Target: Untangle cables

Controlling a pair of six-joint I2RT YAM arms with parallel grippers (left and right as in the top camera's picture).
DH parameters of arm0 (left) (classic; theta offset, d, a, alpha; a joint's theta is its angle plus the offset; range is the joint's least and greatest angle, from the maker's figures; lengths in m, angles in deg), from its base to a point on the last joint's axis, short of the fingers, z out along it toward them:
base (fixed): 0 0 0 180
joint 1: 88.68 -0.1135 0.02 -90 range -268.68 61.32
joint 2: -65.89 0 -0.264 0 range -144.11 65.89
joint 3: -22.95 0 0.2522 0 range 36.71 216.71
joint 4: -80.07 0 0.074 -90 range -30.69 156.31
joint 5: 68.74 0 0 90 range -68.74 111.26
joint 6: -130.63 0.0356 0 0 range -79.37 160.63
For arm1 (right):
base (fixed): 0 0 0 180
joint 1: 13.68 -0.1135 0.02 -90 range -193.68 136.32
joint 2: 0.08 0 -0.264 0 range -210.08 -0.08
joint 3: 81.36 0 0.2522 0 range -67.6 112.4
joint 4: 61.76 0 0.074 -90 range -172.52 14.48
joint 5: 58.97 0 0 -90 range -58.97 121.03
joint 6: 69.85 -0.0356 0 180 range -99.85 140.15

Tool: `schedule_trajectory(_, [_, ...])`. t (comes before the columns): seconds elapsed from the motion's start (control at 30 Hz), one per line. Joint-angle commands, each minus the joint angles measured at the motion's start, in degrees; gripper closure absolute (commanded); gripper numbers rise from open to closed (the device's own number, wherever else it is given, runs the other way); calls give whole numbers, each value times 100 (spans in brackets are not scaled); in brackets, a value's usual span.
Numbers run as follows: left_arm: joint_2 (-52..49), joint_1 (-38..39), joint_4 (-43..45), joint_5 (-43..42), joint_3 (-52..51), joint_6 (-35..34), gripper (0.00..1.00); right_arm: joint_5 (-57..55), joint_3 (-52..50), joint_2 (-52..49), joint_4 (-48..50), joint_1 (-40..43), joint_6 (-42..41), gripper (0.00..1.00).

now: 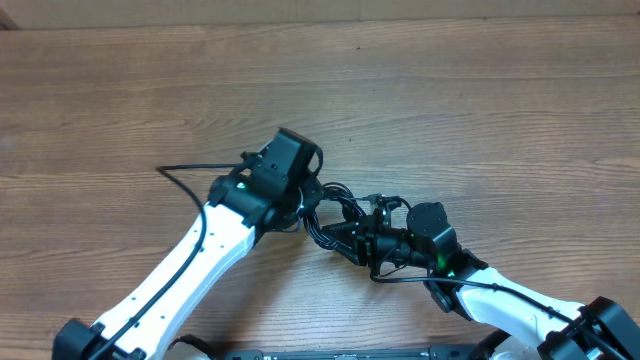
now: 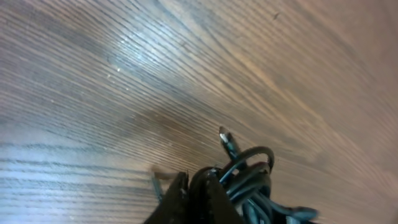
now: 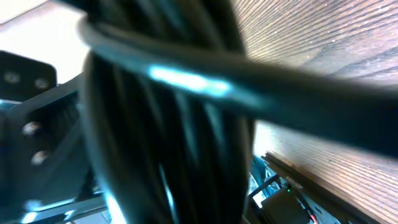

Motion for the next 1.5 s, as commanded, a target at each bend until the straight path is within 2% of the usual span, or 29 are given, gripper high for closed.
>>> schedule_trajectory(0.0, [-334,260,-37,-522,-74,46,96,-20,94,79,225,-22,74,89])
schedule_trajectory(0.23, [-407,101,66,-549,-72,308,96,-201,94,79,-37,-22,96,89])
schedule_trajectory(0.33, [-407,101,72,-590,-72,702,96,-466,94,79,-160,-22,332,91])
schedule_trajectory(0.4, [-407,101,61,-592,-72,1202,96,-745,94,79,-116,-22,828,96])
schedule_trajectory(0.57, [-407,98,-28,-791,-72,2581,96,-1366,94,79,-79,-9,2964,96])
schedule_trajectory(0.63, [-407,98,-72,-1045,-72,3084,96,-1497,94,79,-70,46,3582,96])
schedule_trajectory(0.77, [-407,98,-98,-2085,-72,4339,96,-1582,94,79,66,267,4529,96])
schedule_trajectory(0.87, [-407,98,-103,-3324,-72,5554,96,-1613,94,79,168,363,5340,96])
schedule_trajectory(0.97, [-407,98,-90,-3926,-72,6190,96,-1611,94,79,184,361,5652,96])
schedule_trajectory(1.1, [-407,96,-17,-3875,-72,6262,96,-1381,94,79,164,361,5648,96])
schedule_trajectory(1.2, [-407,92,48,-3368,-72,6183,96,-1014,94,79,170,361,5604,96])
schedule_trajectory(1.47, [-411,66,179,-1368,-72,4553,96,393,94,79,238,361,5560,96])
